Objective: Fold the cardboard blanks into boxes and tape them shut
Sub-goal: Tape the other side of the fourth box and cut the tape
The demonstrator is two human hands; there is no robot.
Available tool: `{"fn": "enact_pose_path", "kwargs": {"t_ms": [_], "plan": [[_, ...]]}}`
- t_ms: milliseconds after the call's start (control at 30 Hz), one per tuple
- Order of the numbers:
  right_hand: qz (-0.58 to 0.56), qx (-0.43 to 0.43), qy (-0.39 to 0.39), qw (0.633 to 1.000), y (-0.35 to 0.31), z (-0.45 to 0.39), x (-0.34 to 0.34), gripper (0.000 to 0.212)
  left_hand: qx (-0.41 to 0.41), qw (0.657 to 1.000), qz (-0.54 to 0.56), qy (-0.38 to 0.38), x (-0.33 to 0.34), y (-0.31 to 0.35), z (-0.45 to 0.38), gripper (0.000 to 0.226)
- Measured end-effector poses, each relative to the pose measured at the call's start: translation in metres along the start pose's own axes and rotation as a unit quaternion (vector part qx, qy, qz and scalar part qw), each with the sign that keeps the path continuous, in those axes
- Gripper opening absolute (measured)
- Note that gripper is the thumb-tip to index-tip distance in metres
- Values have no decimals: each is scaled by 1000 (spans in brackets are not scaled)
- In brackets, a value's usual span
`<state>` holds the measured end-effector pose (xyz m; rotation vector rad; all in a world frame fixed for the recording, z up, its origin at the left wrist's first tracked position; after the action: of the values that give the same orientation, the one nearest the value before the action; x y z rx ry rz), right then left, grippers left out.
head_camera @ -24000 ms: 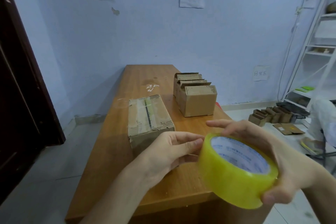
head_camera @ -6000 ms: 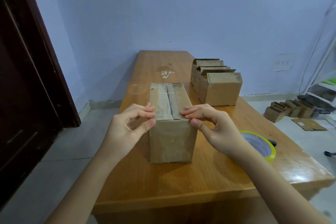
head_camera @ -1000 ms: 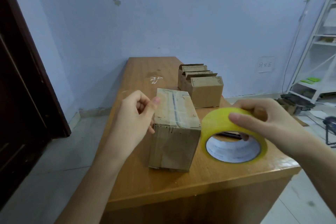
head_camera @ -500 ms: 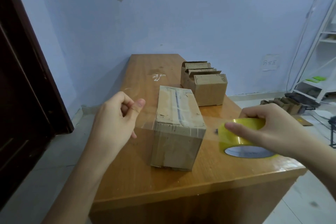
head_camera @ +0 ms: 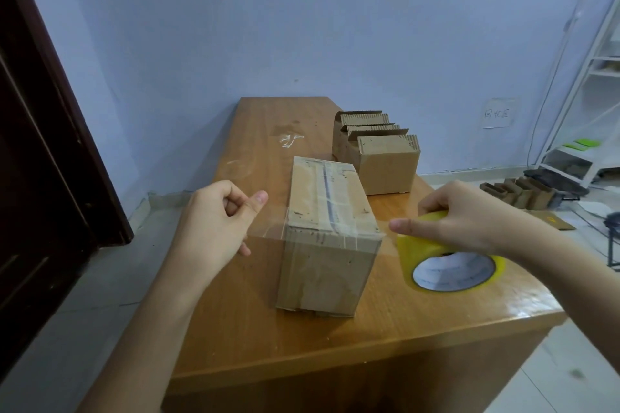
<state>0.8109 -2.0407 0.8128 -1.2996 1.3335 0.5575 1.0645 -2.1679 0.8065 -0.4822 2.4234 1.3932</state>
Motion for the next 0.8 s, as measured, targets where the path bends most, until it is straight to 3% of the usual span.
{"fn": "enact_pose_path", "kwargs": {"t_ms": [333, 500, 800], "plan": [[-45, 11, -92, 995, 1, -10, 29, 64, -28, 999, -22, -31, 14, -24, 0, 32], [-58, -21, -115, 991, -10, -12, 44, 67, -117, 988, 73, -67, 30, -53, 10, 38], [-46, -24, -132, 990, -9, -16, 49, 67, -220, 955, 182, -73, 64, -64, 42, 23]]}}
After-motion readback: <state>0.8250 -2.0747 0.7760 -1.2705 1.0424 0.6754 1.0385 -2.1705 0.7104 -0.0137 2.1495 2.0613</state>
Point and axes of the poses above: each hand's wrist, its own z-axis away from the middle knuckle, its own x-axis out of the palm, y = z × x, the point moved 8 cm from there along -z, towards the middle knuckle, and after that the axes turned 9 degrees about y, right-handed, at the moved point
